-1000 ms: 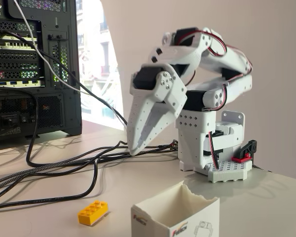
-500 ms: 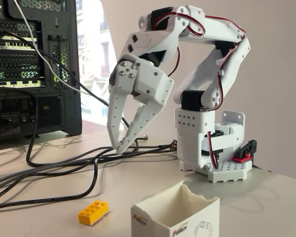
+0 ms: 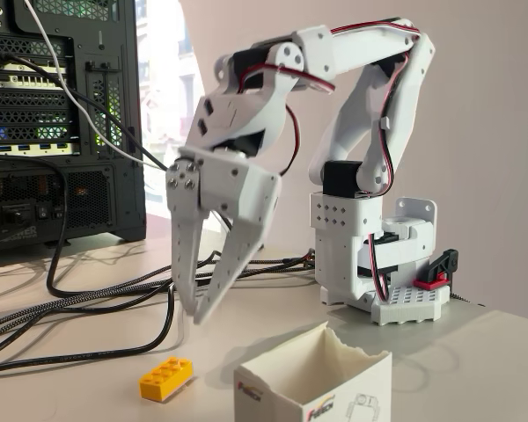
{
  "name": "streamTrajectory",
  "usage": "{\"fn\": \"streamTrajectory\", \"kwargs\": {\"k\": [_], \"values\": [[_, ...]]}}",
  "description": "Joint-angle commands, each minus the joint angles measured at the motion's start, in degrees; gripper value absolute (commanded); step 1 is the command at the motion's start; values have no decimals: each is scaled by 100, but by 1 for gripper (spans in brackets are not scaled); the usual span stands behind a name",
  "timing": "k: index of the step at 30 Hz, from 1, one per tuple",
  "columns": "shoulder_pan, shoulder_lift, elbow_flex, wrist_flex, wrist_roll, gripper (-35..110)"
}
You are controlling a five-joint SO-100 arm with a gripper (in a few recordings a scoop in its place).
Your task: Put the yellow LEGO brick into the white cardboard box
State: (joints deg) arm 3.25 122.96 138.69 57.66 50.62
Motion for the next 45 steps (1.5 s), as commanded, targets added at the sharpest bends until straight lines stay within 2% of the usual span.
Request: {"fn": "streamTrajectory", "kwargs": {"k": [1,8,15,24,45], "values": [[114,-387,-633,-167,536,-1],[26,-756,-835,-281,853,5],[-105,-1239,-1081,-290,1143,17],[-185,-1617,-1266,-316,1301,21],[-334,-2408,-1538,-308,1266,16]]}}
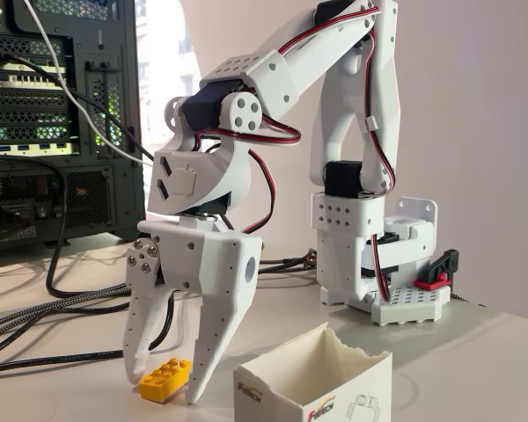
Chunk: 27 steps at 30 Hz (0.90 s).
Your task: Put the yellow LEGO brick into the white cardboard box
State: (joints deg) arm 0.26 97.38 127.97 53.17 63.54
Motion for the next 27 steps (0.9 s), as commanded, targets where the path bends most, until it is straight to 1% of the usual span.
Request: {"fn": "streamTrajectory", "kwargs": {"k": [1,7,14,19,24,27], "values": [[-26,185,-466,211,-35,16],[70,413,-378,334,-211,8],[141,483,-387,378,-360,3],[158,527,-431,378,-457,-9],[202,668,-554,475,-765,-9],[229,853,-861,844,-1213,-9]]}}
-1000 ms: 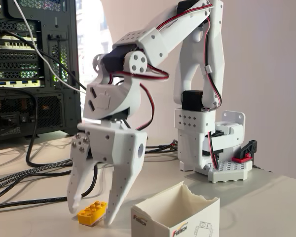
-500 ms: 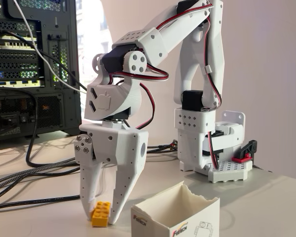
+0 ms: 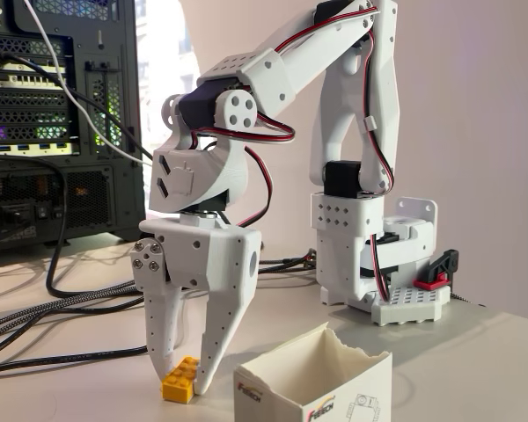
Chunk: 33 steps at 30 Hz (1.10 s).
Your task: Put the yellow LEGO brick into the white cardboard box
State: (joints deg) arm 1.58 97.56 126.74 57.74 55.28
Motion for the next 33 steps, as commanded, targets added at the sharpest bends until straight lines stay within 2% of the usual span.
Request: {"fn": "streamTrajectory", "kwargs": {"k": [1,8,12,23,33], "values": [[114,923,-861,527,-598,-9],[-202,1591,-1775,1503,-2057,-9],[-659,1811,-2320,1951,-2531,-9],[-2065,1995,-2558,1995,-2382,-9],[-2751,2065,-2294,1688,-2153,-9]]}}
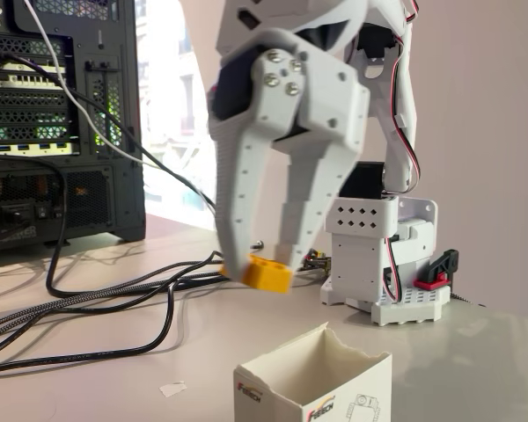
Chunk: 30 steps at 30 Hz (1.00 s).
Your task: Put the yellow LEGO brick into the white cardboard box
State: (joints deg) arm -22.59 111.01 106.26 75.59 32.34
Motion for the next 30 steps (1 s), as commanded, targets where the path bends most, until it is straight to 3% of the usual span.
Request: {"fn": "streamTrajectory", "kwargs": {"k": [1,15,30], "values": [[-360,729,-220,-114,149,-9],[-554,923,105,-290,325,-6],[-536,1125,466,-281,378,16]]}}
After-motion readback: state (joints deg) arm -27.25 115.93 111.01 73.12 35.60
